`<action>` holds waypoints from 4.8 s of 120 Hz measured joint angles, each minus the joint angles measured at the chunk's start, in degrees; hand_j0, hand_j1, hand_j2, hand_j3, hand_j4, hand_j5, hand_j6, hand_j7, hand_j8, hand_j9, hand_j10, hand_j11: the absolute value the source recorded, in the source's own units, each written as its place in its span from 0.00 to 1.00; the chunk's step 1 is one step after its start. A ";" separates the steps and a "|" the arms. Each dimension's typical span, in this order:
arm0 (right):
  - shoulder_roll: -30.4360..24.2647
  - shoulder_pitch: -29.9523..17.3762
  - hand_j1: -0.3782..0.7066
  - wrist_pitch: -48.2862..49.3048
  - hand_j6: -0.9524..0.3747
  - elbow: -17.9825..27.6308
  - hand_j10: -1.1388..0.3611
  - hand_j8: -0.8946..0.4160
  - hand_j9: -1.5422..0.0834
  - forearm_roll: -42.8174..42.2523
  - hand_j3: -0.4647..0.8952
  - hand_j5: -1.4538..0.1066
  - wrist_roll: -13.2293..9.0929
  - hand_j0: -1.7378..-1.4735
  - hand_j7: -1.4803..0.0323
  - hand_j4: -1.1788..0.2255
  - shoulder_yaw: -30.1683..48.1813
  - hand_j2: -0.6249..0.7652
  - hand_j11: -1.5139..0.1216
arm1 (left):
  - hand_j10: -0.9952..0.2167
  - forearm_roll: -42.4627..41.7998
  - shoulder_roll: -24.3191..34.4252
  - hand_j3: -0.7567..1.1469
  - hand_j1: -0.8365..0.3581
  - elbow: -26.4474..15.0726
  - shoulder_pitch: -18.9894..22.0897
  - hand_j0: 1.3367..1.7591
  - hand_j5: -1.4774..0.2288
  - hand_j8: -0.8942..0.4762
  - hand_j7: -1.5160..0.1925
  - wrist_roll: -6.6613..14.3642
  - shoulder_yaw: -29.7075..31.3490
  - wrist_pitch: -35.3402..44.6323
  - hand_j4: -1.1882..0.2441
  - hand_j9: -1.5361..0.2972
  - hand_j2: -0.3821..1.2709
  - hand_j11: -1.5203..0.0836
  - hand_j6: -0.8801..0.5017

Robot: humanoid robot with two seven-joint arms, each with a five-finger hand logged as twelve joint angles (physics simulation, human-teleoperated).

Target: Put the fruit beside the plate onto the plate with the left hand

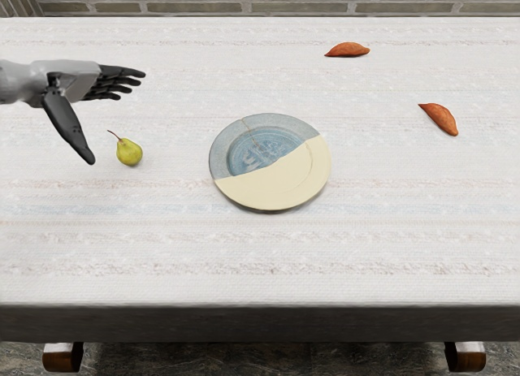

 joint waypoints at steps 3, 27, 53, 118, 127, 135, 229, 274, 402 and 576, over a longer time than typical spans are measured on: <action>0.00 0.00 0.03 0.00 0.72 -0.01 0.76 0.68 0.95 0.02 0.34 0.93 0.00 0.30 0.98 0.84 0.00 0.45 0.93 | 0.81 0.32 -0.05 0.40 0.98 -0.07 0.00 0.76 0.85 0.64 0.88 -0.14 0.01 0.00 0.82 0.83 0.23 0.94 0.62; 0.00 0.20 0.03 0.00 0.72 -0.02 0.76 0.68 0.95 0.03 0.34 0.93 0.00 0.30 0.98 0.84 0.00 0.45 0.93 | 0.81 1.28 -1.38 0.40 0.98 -0.10 -2.37 0.76 0.85 0.64 0.88 4.17 -0.47 0.00 0.82 0.83 0.23 0.94 0.62; 0.00 0.28 0.03 0.00 0.72 -0.03 0.76 0.68 0.95 0.00 0.34 0.93 0.00 0.30 0.98 0.84 0.00 0.45 0.93 | 0.81 1.61 -10.05 0.40 0.98 -0.09 -5.26 0.76 0.85 0.64 0.88 26.63 -0.65 0.00 0.82 0.83 0.23 0.94 0.62; 0.00 0.37 0.03 0.00 0.72 -0.11 0.76 0.68 0.95 0.00 0.34 0.93 0.00 0.30 0.98 0.84 0.00 0.45 0.93 | 0.80 28.20 -17.28 0.40 0.98 -4.89 1.27 0.76 0.85 0.64 0.87 31.23 2.22 21.97 0.81 0.83 0.23 0.93 0.62; 0.00 0.37 0.03 0.00 0.72 -0.11 0.76 0.68 0.95 0.00 0.34 0.93 0.00 0.30 0.98 0.84 0.01 0.45 0.93 | 0.80 29.58 -20.01 0.40 0.98 -3.72 1.31 0.76 0.85 0.64 0.87 31.24 3.82 23.61 0.81 0.83 0.23 0.93 0.62; 0.00 0.37 0.03 0.00 0.72 -0.11 0.76 0.68 0.95 0.00 0.34 0.93 0.00 0.30 0.98 0.84 0.01 0.45 0.93 | 0.80 30.21 -22.03 0.40 0.98 -1.94 1.31 0.76 0.85 0.64 0.87 31.25 5.20 24.34 0.81 0.83 0.23 0.93 0.62; 0.00 0.46 0.03 0.00 0.72 -0.29 0.76 0.68 0.95 0.00 0.34 0.93 0.00 0.30 0.98 0.84 0.08 0.45 0.93 | 0.64 30.93 -28.37 0.40 0.78 9.64 2.27 0.76 0.70 0.49 0.72 31.26 11.19 30.52 0.68 0.69 0.26 0.77 0.48; 0.00 0.46 0.03 0.00 0.72 -0.29 0.76 0.68 0.95 0.00 0.34 0.93 0.00 0.30 0.98 0.84 0.09 0.45 0.93 | 0.58 30.94 -29.16 0.40 0.71 9.59 2.54 0.76 0.65 0.44 0.67 31.26 14.38 34.08 0.63 0.63 0.27 0.72 0.43; 0.00 0.29 0.03 0.00 0.72 -0.29 0.76 0.68 0.95 0.00 0.34 0.93 0.00 0.30 0.98 0.84 0.08 0.45 0.93 | 0.31 31.68 -29.08 0.40 0.48 9.60 4.30 0.74 0.41 0.32 0.41 31.28 14.59 37.21 0.38 0.38 0.34 0.43 0.26; 0.00 0.19 0.03 -0.01 0.72 -0.29 0.76 0.68 0.95 0.00 0.34 0.93 0.00 0.30 0.98 0.84 0.04 0.45 0.93 | 0.25 17.67 -42.45 0.40 0.42 8.48 -8.10 0.76 0.30 0.28 0.33 31.27 7.17 20.26 0.34 0.32 0.58 0.36 0.22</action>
